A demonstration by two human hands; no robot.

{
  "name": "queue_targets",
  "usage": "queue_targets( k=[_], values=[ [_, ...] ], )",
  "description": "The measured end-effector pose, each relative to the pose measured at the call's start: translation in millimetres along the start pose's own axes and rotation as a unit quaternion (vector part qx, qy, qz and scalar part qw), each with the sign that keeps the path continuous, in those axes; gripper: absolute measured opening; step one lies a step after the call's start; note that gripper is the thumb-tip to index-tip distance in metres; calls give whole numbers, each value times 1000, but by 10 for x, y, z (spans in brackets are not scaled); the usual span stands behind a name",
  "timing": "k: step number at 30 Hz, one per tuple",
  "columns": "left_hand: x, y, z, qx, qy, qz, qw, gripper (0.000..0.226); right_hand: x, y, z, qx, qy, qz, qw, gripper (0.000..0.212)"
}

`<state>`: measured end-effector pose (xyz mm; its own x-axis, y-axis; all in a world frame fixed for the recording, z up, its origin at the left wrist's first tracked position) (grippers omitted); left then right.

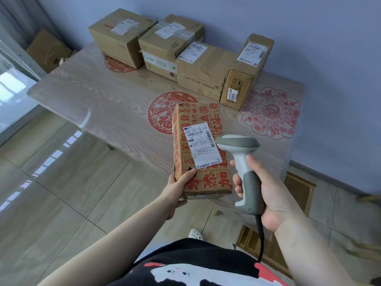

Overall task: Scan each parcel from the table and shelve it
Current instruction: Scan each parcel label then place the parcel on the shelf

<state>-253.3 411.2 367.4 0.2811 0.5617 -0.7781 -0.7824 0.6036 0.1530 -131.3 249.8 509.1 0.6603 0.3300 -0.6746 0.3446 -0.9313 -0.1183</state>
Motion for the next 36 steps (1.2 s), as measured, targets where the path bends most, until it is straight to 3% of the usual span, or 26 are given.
queue_targets(
  k=[5, 10, 36],
  values=[
    [-134, 141, -25, -36, -99, 43, 994, 94, -34, -175, 45, -20, 30, -32, 999, 54],
    [-222, 259, -60, -57, -139, 54, 987, 105, -98, -308, 82, -33, 51, -43, 997, 61],
    [-325, 594, -89, -63, -139, 88, 984, 115, -328, -511, 217, -56, 86, -61, 993, 64]
  ],
)
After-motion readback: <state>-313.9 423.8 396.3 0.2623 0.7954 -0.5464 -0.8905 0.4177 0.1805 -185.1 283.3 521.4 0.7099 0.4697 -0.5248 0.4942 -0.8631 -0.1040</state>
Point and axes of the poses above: each hand's wrist, its own x-axis towards the middle knuckle, its own y-axis out of the back of the hand, z = x × y, the point moved 2 cm from there along x, towards the middle knuckle, and after that the axes turned 14 degrees about z, right-handed, at the moved point
